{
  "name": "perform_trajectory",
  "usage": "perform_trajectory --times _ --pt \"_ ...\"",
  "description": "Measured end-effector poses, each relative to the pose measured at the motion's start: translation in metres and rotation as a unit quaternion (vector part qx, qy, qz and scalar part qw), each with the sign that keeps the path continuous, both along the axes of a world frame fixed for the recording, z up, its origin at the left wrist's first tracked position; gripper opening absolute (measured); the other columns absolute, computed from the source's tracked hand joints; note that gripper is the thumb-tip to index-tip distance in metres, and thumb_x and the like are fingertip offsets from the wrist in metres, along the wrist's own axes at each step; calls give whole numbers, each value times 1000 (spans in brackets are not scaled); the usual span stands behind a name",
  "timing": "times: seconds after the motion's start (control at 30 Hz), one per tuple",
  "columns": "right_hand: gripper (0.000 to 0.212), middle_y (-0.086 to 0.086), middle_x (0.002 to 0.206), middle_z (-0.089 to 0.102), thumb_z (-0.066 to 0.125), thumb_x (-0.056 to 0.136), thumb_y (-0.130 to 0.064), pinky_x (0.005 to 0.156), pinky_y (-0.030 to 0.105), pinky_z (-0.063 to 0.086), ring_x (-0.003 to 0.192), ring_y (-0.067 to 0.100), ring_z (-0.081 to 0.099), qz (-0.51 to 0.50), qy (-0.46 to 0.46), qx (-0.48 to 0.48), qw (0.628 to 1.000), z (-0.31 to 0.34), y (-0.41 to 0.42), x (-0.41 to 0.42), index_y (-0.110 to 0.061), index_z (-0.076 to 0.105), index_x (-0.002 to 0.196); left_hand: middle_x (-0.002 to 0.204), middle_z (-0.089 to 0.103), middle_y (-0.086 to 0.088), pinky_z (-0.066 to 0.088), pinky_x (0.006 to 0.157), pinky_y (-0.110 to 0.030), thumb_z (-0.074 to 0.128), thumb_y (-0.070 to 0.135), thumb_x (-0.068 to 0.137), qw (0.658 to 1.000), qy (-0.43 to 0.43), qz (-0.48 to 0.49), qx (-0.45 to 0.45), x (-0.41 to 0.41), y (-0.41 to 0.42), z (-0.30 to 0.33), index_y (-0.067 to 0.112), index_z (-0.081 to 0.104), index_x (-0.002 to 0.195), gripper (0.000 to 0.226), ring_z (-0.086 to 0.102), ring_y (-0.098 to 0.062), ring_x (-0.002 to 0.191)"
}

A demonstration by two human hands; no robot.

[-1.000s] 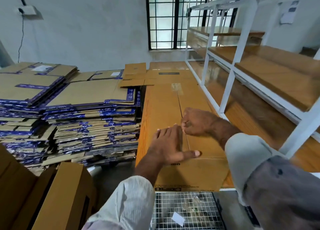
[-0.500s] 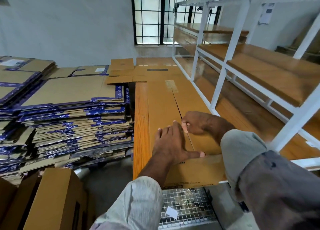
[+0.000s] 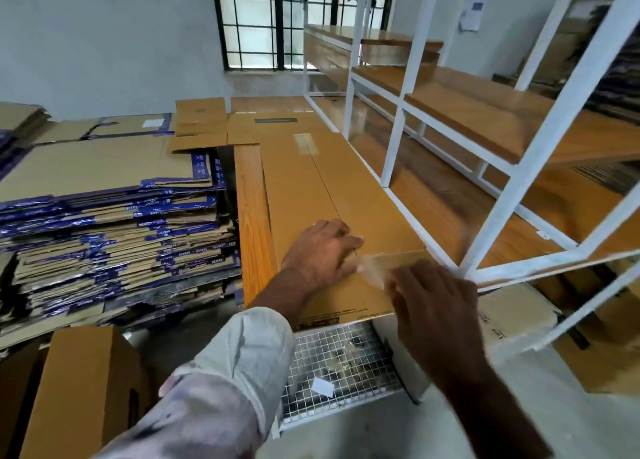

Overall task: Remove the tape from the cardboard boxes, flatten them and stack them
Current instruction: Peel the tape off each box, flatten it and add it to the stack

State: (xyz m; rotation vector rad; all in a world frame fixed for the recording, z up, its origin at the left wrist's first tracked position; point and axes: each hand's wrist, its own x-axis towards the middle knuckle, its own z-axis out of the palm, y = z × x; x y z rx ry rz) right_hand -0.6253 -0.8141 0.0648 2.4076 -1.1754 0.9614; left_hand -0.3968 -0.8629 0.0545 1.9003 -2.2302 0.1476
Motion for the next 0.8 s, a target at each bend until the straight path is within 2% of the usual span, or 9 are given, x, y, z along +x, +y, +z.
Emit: perform_trajectory --times 0.13,0.27,0.37,0.43,0.47,0.5,0.57,0.63,0.8 --pt "10 0 93 62 59 93 -21 76 37 31 82 29 61 -13 -29 -1 999 -38 19 -8 -21 69 94 154 41 -4 37 112 -44 41 55 102 998 -50 24 -29 -13 11 -8 35 36 153 55 40 -28 140" --pt "12 1 95 66 59 97 -26 76 38 39 84 26 61 2 -62 -3 998 -51 26 -7 -21 71 96 163 28 -6 22 122 -48 42 50 102 998 -52 27 -14 -14 17 -12 32 24 159 62 25 -28 151" --pt "7 3 95 68 69 93 -24 78 37 41 85 25 63 6 -65 -15 998 -53 28 -9 -20 73 96 166 25 -3 14 125 -47 50 47 101 997 56 -2 49 -1 17 -4 33 34 158 60 22 -24 152" --pt "9 4 95 69 68 93 -24 78 37 40 85 26 64 4 -51 -20 999 -54 29 -9 -19 75 96 160 37 2 21 123 -48 41 48 105 979 196 7 61 7 13 2 33 52 148 47 32 -21 148" --pt "12 4 95 69 67 94 -25 78 36 40 84 26 64 6 -44 -21 999 -55 29 -10 -18 75 97 157 40 4 23 121 -49 36 53 102 971 231 14 59 8 11 3 34 57 143 50 35 -19 145" --pt "14 4 94 69 65 94 -25 77 36 40 84 26 64 9 -42 -24 999 -55 29 -10 -18 76 98 156 40 4 23 121 -49 34 60 98 973 221 17 61 7 11 3 36 57 142 55 36 -18 144" --pt "16 3 93 69 65 94 -23 77 36 41 82 25 65 29 -54 -32 998 -51 34 -13 -17 78 101 157 36 2 21 122 -48 42 65 93 991 124 3 55 2 12 -1 35 48 148 63 34 -21 145" --pt "14 2 92 71 68 91 -20 75 37 46 81 24 65 64 -83 -34 994 -44 41 -18 -15 79 98 157 36 1 21 121 -46 50 58 95 998 55 6 11 -5 15 -7 34 42 150 60 34 -21 144" --pt "14 0 89 69 65 91 -24 69 38 51 78 20 62 102 -132 8 986 -31 29 -24 -15 75 90 158 38 -2 26 118 -48 46 52 99 997 -15 52 -59 -22 20 -15 33 39 145 51 35 -23 145"
